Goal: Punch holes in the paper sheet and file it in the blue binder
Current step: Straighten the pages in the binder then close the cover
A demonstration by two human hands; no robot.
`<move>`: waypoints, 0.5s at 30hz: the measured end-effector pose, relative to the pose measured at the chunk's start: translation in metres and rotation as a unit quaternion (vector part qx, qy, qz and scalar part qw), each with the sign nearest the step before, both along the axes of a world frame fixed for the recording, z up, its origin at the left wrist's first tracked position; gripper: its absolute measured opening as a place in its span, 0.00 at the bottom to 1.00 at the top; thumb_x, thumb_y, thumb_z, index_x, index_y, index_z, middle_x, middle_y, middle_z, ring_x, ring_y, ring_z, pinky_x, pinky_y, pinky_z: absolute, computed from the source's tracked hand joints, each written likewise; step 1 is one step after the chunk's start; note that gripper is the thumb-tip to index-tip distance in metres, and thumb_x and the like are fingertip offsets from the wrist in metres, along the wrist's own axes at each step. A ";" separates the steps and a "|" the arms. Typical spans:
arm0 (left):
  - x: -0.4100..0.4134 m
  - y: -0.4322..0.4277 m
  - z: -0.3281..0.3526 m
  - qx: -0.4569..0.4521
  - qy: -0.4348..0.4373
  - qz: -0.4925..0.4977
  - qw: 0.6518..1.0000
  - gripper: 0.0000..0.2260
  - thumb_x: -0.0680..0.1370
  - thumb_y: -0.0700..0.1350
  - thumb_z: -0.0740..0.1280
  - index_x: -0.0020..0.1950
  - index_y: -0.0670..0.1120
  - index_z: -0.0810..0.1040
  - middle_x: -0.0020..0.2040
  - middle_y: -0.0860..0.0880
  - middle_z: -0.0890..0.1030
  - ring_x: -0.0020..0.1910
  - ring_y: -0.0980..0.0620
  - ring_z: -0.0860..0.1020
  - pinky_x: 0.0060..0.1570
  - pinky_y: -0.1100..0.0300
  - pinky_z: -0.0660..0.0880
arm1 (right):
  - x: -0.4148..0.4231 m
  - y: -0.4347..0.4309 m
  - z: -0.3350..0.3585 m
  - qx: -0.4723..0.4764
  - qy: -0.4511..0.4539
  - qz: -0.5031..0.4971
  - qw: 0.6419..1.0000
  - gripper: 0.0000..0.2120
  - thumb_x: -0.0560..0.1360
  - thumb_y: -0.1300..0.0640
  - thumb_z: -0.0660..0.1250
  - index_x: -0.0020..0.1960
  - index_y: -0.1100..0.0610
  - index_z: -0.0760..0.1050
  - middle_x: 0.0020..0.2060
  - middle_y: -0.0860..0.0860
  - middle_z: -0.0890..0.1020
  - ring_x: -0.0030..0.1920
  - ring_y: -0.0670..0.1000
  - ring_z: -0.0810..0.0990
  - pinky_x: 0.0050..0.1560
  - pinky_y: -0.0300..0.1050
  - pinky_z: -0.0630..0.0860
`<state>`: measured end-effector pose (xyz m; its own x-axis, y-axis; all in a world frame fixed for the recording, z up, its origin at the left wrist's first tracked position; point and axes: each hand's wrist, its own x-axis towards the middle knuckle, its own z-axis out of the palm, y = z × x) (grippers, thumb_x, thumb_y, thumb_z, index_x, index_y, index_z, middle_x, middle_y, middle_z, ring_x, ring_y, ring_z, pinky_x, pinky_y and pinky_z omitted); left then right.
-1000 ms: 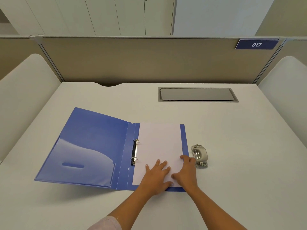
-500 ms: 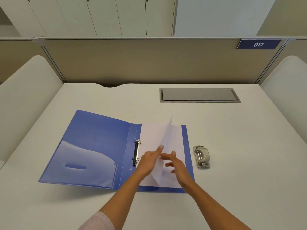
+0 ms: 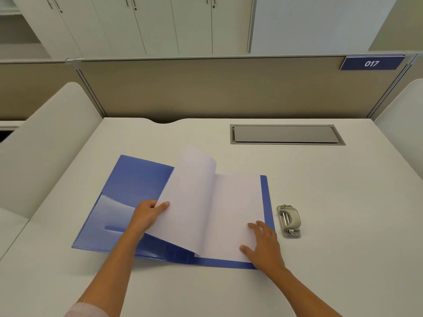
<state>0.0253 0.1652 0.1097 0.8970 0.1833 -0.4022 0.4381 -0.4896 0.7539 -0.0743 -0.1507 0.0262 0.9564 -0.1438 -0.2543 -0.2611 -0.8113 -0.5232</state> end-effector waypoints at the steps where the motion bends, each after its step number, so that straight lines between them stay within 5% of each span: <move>1: -0.001 0.009 0.000 0.017 -0.006 0.008 1.000 0.15 0.77 0.51 0.67 0.48 0.39 0.81 0.46 0.42 0.83 0.46 0.41 0.80 0.48 0.48 0.76 | 0.000 0.000 0.000 -0.001 0.000 -0.016 1.000 0.35 0.70 0.42 0.70 0.73 0.47 0.60 0.74 0.48 0.58 0.74 0.52 0.56 0.71 0.47 0.62; 10: -0.005 0.064 -0.016 0.191 0.016 0.067 0.979 0.21 0.78 0.57 0.63 0.59 0.41 0.78 0.57 0.41 0.81 0.54 0.38 0.77 0.55 0.44 0.75 | 0.007 0.004 0.004 -0.006 0.003 -0.060 0.998 0.38 0.66 0.44 0.74 0.71 0.51 0.62 0.71 0.49 0.62 0.69 0.54 0.61 0.66 0.46 0.67; 15: -0.012 0.061 -0.013 0.266 0.000 0.087 0.960 0.19 0.79 0.56 0.62 0.58 0.42 0.79 0.56 0.40 0.81 0.52 0.38 0.77 0.50 0.47 0.74 | 0.009 0.008 0.006 -0.012 0.015 -0.077 0.997 0.41 0.66 0.44 0.74 0.72 0.51 0.59 0.71 0.51 0.61 0.67 0.55 0.62 0.65 0.46 0.67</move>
<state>0.0132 0.2262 0.0963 0.8340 0.5101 -0.2101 0.5484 -0.7247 0.4173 -0.0656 -0.1424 0.0323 0.9146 -0.2948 -0.2769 -0.3987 -0.7721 -0.4949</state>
